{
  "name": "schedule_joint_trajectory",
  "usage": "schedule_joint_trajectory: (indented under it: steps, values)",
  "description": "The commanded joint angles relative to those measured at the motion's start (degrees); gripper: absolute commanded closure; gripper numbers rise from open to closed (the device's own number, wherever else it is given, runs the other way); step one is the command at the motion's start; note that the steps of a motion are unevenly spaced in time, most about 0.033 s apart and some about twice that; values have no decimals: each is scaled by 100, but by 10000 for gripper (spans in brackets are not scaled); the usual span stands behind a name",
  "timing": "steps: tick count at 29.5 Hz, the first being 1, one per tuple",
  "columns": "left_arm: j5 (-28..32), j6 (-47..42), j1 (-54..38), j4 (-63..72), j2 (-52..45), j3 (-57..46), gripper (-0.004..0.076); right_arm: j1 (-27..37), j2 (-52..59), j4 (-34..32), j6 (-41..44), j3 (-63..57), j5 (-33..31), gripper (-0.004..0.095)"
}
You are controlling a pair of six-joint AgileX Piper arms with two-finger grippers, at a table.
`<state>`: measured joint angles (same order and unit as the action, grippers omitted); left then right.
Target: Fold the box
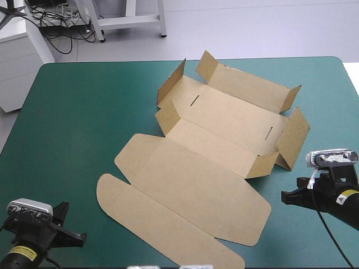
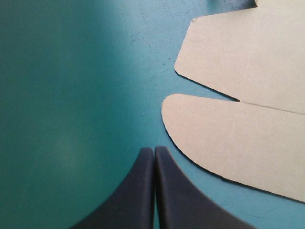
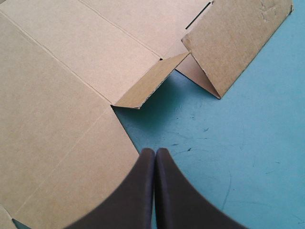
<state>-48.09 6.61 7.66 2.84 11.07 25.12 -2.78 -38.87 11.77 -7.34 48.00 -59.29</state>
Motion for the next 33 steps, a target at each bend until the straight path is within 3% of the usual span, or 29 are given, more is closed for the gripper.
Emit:
schedule_joint_trajectory:
  steps: [1,9,14,18,22,24,33]
  values:
    - [394,-27,4,43,91,189,734,-6,-293,29,38,304,251,922]
    - [401,-37,4,43,91,178,734,-6,-678,28,261,433,89,887]
    - [401,-37,4,43,91,178,734,-6,-1044,-136,781,766,-113,723]
    - [401,-37,4,43,91,178,734,-6,-1517,-225,1402,1135,-267,527]
    - [401,-37,4,43,91,178,734,-6,-2163,-248,1921,1501,-921,393]
    - [401,-37,4,43,91,178,734,-6,-2507,-202,2107,1607,-1263,368]
    - [406,-37,4,43,91,178,734,-6,-3991,996,2317,1622,-913,369]
